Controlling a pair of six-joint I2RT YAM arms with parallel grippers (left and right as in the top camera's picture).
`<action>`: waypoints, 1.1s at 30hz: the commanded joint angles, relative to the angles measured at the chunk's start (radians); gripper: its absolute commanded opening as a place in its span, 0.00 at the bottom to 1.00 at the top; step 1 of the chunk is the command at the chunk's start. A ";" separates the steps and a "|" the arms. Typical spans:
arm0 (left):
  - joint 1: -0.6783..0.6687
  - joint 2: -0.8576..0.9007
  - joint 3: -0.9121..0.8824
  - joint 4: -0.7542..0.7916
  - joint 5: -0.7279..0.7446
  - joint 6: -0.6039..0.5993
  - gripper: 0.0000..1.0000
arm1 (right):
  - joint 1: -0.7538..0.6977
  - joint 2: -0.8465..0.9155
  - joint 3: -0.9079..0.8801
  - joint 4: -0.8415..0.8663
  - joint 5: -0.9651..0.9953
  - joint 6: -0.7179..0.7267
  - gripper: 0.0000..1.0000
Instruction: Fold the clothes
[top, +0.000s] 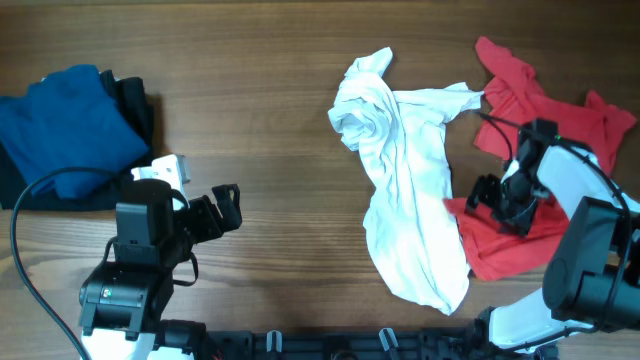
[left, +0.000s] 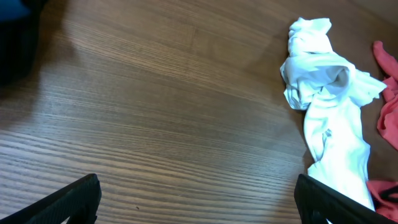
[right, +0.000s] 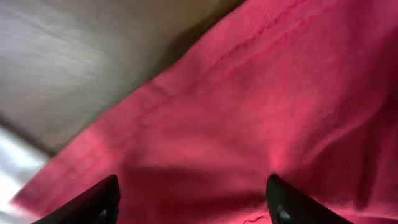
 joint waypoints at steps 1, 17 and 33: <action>0.007 -0.001 0.018 0.000 0.016 0.019 1.00 | -0.040 -0.016 -0.024 0.003 0.125 0.138 0.86; 0.007 -0.001 0.018 0.000 0.016 0.019 1.00 | -0.422 -0.016 0.055 0.116 0.245 0.238 0.88; 0.007 -0.001 0.018 0.000 0.016 0.019 1.00 | -0.465 -0.058 0.242 0.089 -0.319 -0.064 0.88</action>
